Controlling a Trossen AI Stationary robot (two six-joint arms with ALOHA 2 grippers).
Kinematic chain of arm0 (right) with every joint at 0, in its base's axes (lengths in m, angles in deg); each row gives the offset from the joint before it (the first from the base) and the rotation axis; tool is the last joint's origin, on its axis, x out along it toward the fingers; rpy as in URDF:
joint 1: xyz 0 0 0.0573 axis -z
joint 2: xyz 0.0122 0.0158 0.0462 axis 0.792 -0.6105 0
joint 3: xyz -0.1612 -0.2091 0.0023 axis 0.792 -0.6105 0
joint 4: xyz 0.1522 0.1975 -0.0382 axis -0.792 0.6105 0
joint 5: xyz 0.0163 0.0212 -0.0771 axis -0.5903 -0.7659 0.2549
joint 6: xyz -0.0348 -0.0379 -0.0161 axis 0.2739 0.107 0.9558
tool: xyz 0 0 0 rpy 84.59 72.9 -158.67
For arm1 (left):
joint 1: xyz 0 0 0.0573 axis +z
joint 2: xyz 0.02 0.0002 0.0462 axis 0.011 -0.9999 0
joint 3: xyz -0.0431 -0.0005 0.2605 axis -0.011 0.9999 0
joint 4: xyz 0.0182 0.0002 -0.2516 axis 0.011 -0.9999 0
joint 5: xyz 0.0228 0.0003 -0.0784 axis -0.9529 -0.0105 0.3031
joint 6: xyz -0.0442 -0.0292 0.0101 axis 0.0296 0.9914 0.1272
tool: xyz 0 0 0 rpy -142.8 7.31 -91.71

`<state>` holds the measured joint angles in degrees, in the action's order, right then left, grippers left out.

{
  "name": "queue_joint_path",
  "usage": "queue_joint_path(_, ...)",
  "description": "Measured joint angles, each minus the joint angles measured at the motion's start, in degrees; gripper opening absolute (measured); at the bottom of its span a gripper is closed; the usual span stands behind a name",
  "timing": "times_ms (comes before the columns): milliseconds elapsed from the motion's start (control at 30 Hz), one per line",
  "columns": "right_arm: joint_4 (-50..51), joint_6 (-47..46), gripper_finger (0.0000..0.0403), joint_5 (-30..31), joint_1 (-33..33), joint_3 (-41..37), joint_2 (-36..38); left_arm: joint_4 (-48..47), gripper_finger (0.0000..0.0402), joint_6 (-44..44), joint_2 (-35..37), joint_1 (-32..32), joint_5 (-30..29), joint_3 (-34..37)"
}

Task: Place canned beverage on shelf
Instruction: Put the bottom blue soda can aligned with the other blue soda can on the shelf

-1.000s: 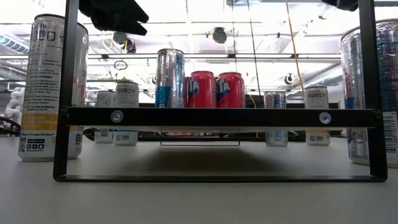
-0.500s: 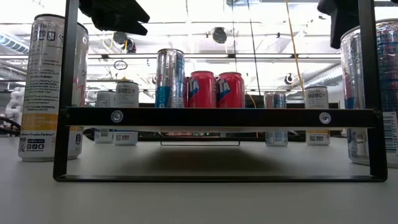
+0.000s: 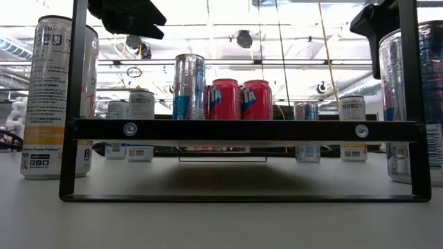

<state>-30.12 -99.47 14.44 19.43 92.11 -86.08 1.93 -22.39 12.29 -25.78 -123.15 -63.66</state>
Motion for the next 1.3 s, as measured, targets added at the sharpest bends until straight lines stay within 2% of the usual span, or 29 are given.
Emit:
queue_joint_path(167,-0.02,0.33,0.0336,0.06,0.71,0.0,-0.41,0.0,0.0319,0.0,0.0,0.02,0.0,0.0)
queue_joint_path(500,-0.04,2.37,0.0207,0.01,1.88,0.02,-0.5,0.02,0.0319,0.07,0.0,0.02,-0.13,0.0)
queue_joint_path(633,0.75,3.74,0.0177,-0.13,2.74,0.07,0.09,0.12,0.0319,0.1,0.0,0.02,-0.13,0.0)
queue_joint_path(767,4.81,5.11,0.0176,0.15,3.77,2.66,0.93,0.93,0.0319,0.09,-0.02,0.0,-0.11,0.0)
queue_joint_path(1067,17.28,14.19,0.0179,2.14,4.84,17.62,1.09,6.94,0.0319,-2.08,-0.07,-0.23,0.61,0.0)
queue_joint_path(1300,21.03,22.91,0.0182,8.08,4.87,27.92,1.15,18.09,0.0319,-9.27,-0.07,-0.55,6.73,0.0)
